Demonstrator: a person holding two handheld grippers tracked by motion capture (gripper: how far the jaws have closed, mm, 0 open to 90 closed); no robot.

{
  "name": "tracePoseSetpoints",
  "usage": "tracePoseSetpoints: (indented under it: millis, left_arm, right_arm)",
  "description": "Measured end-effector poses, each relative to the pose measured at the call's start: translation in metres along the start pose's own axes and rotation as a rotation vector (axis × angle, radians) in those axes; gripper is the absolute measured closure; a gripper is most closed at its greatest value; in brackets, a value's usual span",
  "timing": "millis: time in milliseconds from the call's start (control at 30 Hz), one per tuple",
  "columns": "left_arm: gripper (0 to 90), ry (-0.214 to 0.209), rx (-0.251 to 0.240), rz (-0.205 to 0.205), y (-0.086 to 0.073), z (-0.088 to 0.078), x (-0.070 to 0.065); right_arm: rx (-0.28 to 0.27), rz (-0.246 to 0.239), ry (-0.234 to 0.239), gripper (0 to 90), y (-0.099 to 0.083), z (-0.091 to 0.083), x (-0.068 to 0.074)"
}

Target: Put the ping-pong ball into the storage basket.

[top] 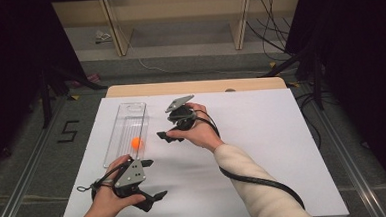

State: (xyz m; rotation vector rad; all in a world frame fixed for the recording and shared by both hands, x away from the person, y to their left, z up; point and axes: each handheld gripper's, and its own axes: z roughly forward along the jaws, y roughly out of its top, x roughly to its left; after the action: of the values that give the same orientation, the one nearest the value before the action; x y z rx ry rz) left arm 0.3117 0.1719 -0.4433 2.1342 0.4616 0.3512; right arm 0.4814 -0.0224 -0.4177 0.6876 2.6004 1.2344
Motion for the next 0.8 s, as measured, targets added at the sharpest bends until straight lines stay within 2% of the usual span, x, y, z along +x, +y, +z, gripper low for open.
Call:
tracePoseSetpoints:
  millis: [800]
  left_arm:
    - [0.0, 0.004, 0.000, -0.003, 0.000, 0.000, 0.000]
  right_arm:
    - [0.007, 0.030, -0.054, 17.4, -0.038, -0.044, -0.016]
